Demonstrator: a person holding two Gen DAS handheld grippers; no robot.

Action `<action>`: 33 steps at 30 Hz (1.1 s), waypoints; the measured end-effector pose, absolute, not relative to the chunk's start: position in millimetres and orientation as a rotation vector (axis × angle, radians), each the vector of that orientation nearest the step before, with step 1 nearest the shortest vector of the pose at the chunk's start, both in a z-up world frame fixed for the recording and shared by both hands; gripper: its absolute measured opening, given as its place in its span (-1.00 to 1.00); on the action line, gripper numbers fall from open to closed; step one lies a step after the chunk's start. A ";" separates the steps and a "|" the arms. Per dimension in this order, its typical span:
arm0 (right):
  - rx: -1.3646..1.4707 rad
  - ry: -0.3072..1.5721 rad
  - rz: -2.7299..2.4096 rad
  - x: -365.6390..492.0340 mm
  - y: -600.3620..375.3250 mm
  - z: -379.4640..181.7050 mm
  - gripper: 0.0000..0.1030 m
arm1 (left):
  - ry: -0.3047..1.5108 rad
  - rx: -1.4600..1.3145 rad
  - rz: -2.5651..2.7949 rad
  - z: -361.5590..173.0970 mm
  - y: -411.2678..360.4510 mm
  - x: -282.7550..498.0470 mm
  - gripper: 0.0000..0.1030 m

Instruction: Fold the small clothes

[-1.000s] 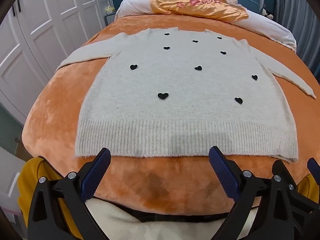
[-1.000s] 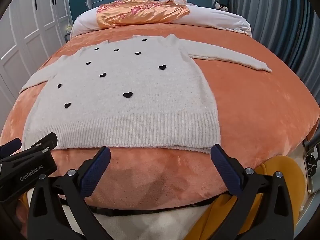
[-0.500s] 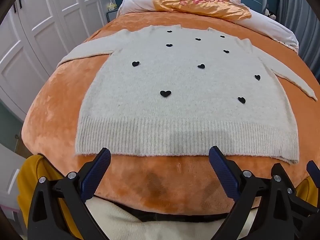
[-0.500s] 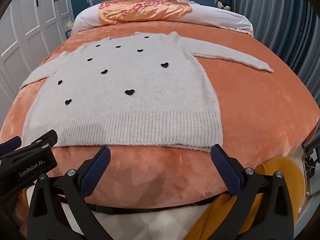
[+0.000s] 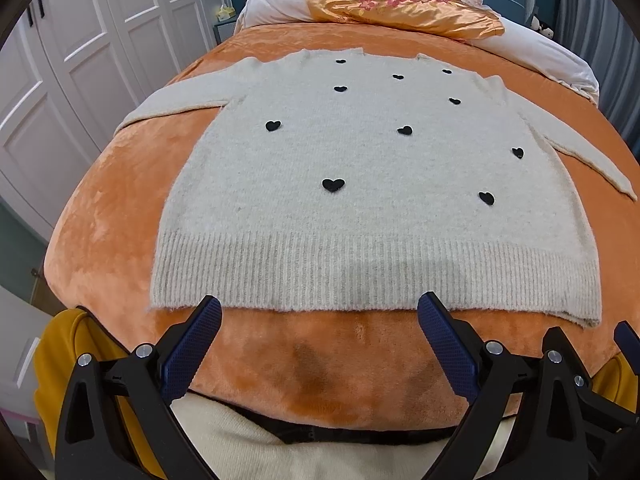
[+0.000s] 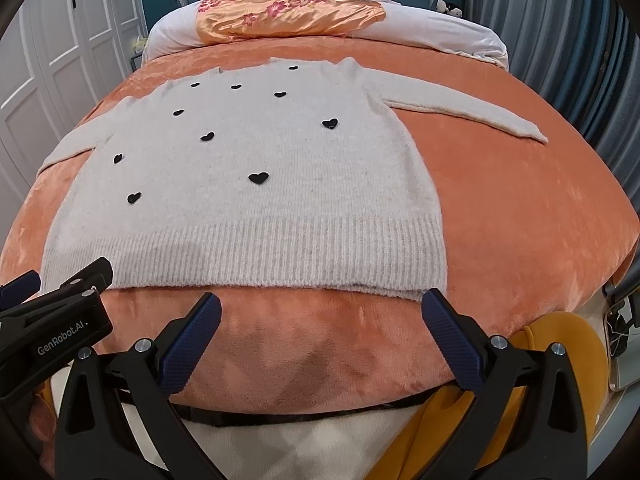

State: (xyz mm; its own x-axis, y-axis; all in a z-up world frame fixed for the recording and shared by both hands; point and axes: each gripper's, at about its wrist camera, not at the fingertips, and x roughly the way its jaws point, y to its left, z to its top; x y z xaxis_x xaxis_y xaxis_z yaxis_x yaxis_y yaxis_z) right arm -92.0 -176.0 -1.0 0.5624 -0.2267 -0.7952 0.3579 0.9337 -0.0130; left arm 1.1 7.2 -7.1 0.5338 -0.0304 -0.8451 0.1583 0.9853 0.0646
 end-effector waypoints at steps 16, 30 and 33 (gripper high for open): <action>0.154 0.920 -0.346 -90.3 -175.7 -2.6 0.90 | 1.007 0.141 -0.110 -9.1 8.5 2.5 0.85; 0.151 0.923 -0.348 -90.3 -172.8 -3.4 0.90 | 1.011 0.140 -0.104 -9.9 10.4 3.5 0.84; 0.151 0.923 -0.348 -90.4 -172.7 -3.4 0.90 | 1.011 0.139 -0.105 -9.8 10.5 3.6 0.84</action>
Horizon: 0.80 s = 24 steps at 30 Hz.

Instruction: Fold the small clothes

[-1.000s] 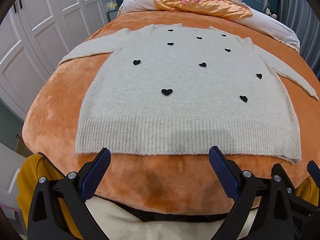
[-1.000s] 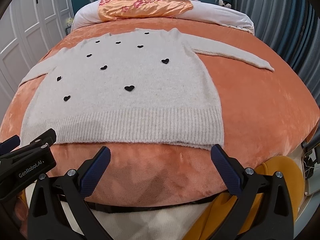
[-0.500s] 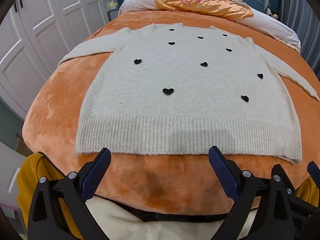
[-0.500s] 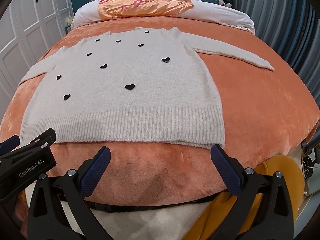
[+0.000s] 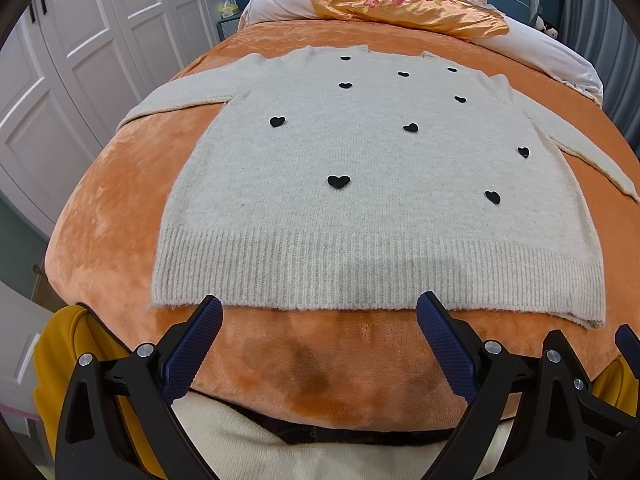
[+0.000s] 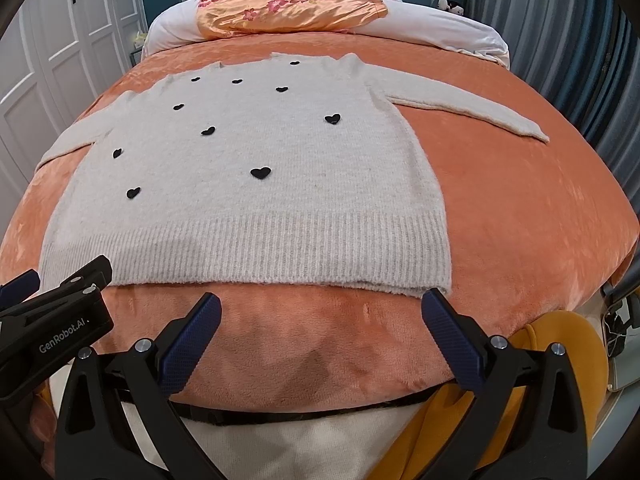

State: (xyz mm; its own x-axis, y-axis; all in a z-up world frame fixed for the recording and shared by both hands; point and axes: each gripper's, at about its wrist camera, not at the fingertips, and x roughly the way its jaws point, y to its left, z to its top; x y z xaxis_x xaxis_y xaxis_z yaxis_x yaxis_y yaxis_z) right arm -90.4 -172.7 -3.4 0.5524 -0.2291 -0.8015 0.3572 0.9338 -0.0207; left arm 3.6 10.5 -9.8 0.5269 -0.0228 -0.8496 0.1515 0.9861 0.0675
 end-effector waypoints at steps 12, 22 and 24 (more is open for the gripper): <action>0.156 0.926 -0.350 -91.5 -173.4 -4.4 0.90 | 1.015 0.142 -0.101 -12.0 13.1 3.3 0.84; 0.161 0.931 -0.353 -91.0 -174.6 -6.3 0.90 | 1.020 0.141 -0.098 -13.2 13.2 3.1 0.84; 0.162 0.932 -0.354 -91.0 -174.7 -6.7 0.90 | 1.021 0.142 -0.097 -13.1 12.6 3.0 0.83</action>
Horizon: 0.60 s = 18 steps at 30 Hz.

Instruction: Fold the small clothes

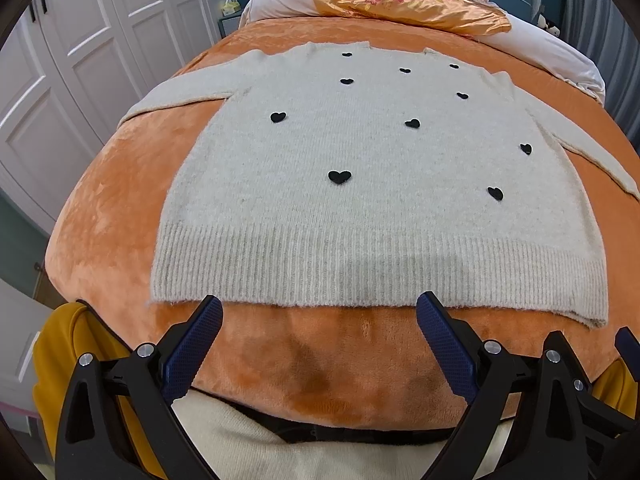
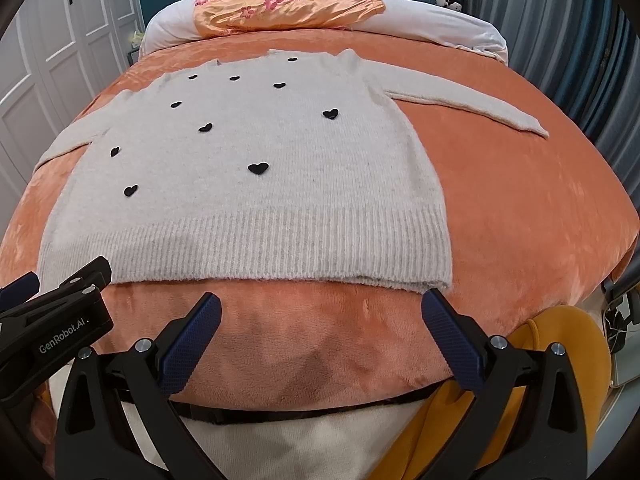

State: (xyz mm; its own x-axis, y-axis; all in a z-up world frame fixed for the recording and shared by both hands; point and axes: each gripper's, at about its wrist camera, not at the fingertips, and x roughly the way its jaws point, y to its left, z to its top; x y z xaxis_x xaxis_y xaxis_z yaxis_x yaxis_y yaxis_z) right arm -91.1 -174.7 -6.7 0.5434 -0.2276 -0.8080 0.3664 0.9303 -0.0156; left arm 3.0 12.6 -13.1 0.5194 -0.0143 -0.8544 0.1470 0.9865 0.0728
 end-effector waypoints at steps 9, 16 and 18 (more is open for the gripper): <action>0.171 0.945 -0.349 -88.9 -174.4 -10.7 0.90 | 1.030 0.151 -0.093 -16.7 9.2 3.0 0.83; 0.202 0.931 -0.357 -82.6 -216.8 -18.0 0.90 | 1.023 0.133 -0.081 -16.3 15.1 18.7 0.87; 0.243 0.924 -0.403 -76.3 -255.5 -17.2 0.90 | 1.020 0.117 -0.075 -13.4 19.9 29.4 0.87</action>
State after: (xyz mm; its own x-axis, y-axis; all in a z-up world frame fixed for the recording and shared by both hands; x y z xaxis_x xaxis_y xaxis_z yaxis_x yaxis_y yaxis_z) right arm -76.3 -255.5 -17.2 0.5360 -0.2318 -0.8118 0.4370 0.8989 0.0319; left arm 29.4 19.9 -13.4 0.5216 -0.0082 -0.8532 0.1169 0.9912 0.0620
